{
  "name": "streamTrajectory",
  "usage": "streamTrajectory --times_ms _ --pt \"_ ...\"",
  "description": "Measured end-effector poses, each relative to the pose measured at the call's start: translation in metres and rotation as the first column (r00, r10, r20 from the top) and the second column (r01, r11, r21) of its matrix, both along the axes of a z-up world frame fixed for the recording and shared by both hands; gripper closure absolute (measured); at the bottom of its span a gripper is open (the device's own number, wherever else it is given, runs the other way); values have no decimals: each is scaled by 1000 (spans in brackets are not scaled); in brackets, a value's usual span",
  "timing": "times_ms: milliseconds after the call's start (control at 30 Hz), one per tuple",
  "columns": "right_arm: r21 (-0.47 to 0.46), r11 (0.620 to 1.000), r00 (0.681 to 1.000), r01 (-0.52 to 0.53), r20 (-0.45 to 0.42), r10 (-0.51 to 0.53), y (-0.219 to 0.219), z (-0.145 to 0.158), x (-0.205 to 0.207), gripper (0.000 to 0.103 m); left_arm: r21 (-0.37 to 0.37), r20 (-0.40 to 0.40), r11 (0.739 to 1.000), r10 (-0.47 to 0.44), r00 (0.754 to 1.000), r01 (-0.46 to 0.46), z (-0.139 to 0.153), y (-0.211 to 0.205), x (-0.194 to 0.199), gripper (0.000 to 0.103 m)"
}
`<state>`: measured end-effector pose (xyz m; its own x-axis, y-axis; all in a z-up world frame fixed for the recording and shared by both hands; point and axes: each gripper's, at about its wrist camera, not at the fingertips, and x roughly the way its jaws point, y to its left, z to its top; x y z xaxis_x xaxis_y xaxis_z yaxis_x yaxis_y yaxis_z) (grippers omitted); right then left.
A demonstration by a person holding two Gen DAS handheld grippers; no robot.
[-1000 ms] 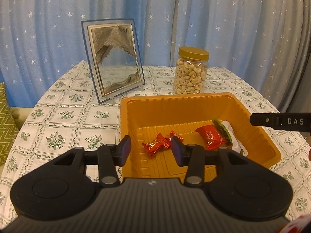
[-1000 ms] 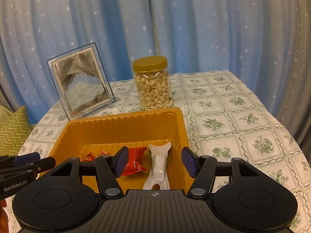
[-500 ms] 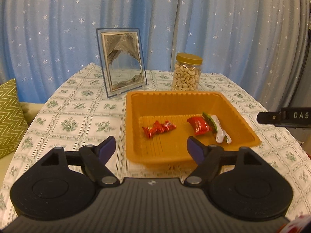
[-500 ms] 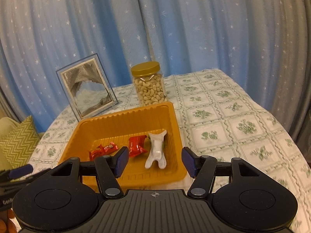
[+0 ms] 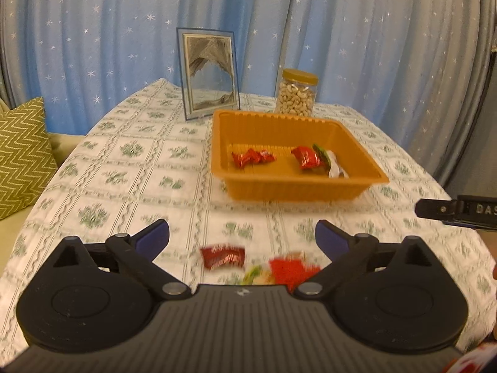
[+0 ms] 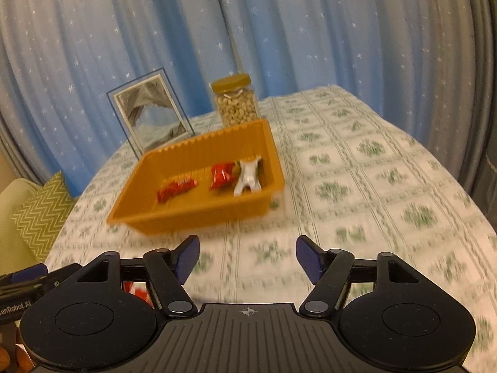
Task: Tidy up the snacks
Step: 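Move both open tools back toward the snacks left on the table, then grasp the green-wrapped nut bar with the right tool while the left tool grasps a red candy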
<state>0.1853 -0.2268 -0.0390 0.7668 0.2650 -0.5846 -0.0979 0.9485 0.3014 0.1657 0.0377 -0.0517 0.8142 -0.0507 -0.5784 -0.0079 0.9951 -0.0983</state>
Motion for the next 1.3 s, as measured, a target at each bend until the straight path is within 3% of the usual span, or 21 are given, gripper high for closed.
streamTrajectory --times_ms 367,733,1000,1133,1300 --pt "33 999 999 -21 -40 22 9 -22 -60 32 15 -41 1000 -5 999 6 -21 7 -42 0" --pt "4 998 994 -65 -92 65 48 -45 -68 33 11 -29 995 99 995 -99 -36 35 -41 0" --pt "-13 998 990 -56 -132 54 71 -62 -52 50 0 -50 996 86 995 -86 -46 39 -32 0" --pt "-21 998 990 -65 -128 62 80 -68 -43 54 4 -113 994 106 988 -106 -54 43 -27 0" --pt "-68 995 992 -76 -110 68 94 -72 -39 58 -8 -108 994 108 988 -110 -53 45 -26 0"
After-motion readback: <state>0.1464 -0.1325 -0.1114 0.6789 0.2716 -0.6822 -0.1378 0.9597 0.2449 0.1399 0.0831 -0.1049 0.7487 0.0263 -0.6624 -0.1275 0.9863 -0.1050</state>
